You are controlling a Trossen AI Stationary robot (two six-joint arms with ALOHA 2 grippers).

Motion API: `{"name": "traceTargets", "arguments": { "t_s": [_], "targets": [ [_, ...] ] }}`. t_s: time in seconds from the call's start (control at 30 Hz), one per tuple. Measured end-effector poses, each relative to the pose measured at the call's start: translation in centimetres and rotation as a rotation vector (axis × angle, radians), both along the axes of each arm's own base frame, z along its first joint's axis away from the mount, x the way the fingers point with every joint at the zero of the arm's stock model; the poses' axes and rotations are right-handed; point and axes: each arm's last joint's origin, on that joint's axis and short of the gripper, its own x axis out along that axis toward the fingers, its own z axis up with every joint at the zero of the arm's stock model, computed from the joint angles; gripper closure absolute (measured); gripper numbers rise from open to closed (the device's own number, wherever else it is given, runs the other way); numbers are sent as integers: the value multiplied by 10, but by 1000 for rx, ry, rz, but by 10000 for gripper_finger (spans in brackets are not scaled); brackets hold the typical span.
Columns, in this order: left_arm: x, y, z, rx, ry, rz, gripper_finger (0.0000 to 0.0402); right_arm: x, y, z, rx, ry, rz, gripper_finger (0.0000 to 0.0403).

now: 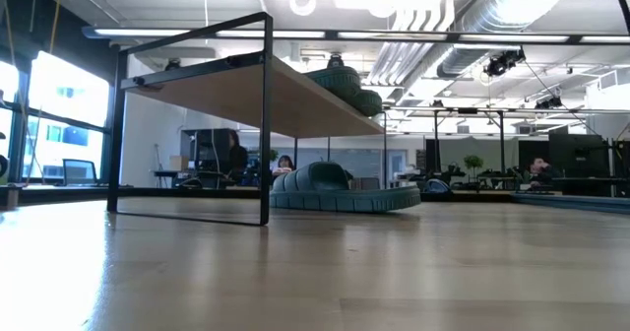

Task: Pick and place slides into the shelf
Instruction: Put the green slide under the shelf

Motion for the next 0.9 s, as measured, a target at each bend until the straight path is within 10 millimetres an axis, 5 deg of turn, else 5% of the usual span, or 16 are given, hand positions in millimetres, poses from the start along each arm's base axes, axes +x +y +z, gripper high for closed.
{"name": "traceTargets", "arguments": {
  "t_s": [0.37,0.9],
  "targets": [
    [0,-1,1,1,-6,-21,368,4,-14,-8,-118,-21,-125,184],
    [0,0,1,7,-7,-7,368,13,-23,-5,-51,-94,-138,262]
  ]
}}
